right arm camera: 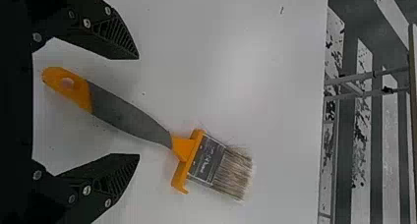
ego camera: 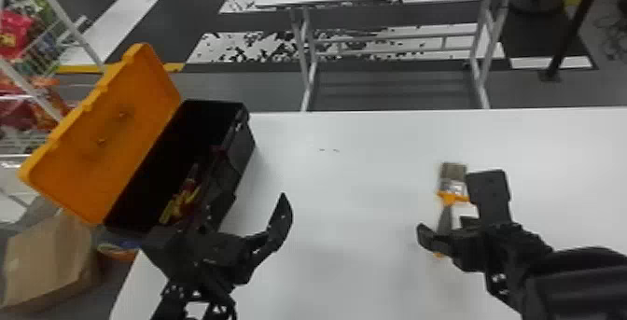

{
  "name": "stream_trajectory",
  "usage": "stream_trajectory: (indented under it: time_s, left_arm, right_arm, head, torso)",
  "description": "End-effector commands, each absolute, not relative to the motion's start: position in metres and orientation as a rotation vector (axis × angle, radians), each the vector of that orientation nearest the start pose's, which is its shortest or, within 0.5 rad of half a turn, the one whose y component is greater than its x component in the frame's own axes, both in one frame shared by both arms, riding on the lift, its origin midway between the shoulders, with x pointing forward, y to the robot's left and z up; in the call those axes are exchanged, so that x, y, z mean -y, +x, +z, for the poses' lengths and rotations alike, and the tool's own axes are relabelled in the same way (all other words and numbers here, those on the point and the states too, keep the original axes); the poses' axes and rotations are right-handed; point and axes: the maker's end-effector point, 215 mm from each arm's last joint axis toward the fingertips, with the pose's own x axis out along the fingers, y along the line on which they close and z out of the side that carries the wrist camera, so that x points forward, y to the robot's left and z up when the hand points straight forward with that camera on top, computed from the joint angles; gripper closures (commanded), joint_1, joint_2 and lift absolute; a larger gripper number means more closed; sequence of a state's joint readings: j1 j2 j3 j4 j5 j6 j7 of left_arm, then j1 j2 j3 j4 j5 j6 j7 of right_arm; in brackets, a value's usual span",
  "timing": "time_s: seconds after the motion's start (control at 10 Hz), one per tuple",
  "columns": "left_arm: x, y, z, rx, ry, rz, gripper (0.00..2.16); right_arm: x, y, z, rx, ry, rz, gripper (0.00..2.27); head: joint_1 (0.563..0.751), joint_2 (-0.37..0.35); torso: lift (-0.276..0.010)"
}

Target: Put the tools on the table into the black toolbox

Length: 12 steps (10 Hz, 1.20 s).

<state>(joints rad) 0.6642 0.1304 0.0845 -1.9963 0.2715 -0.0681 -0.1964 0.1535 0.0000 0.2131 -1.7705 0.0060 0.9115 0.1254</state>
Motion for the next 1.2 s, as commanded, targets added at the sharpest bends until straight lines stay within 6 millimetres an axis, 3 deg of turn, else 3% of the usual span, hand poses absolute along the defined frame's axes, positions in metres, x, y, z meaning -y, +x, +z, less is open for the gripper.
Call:
stream_trajectory:
  time_s: [0.0,0.2,0.4,0.6,0.8,1.1]
  left_arm:
    - [-0.249,0.382,-0.402,-0.152,-0.129,-0.157,0.03]
    - [-0.249,0.382,-0.401,-0.152,-0.129,-0.159,0.03]
    - [-0.25,0.382,-0.403,-0.155,-0.129,-0.158,0.03]
    - [-0.25,0.381,-0.405,-0.159,-0.131,-0.159,0.03]
    - [-0.249,0.381,-0.406,-0.16,-0.131,-0.161,0.03]
    - [-0.248,0.385,-0.401,-0.148,-0.132,-0.163,0.03]
  right_arm:
    - [0.091,0.426,-0.561,-0.875,-0.006,0.327,0.54]
    - [0.094,0.426,-0.561,-0.877,0.005,0.323,0.87]
    - [0.099,0.426,-0.563,-0.88,0.011,0.316,1.46]
    - [0.104,0.42,-0.568,-0.909,0.018,0.313,2.25]
    - [0.104,0.418,-0.565,-0.906,0.027,0.33,2.25]
    - [0.098,0.427,-0.54,-0.816,0.028,0.367,2.25]
  head:
    - [0.695,0.217]
    - [0.695,0.218]
    - [0.695,0.213]
    - [0.695,0.208]
    - [0.695,0.205]
    - [0.695,0.207]
  torso:
    - [-0.075]
    - [-0.075]
    - [-0.075]
    - [-0.075]
    - [-0.075]
    - [-0.075]
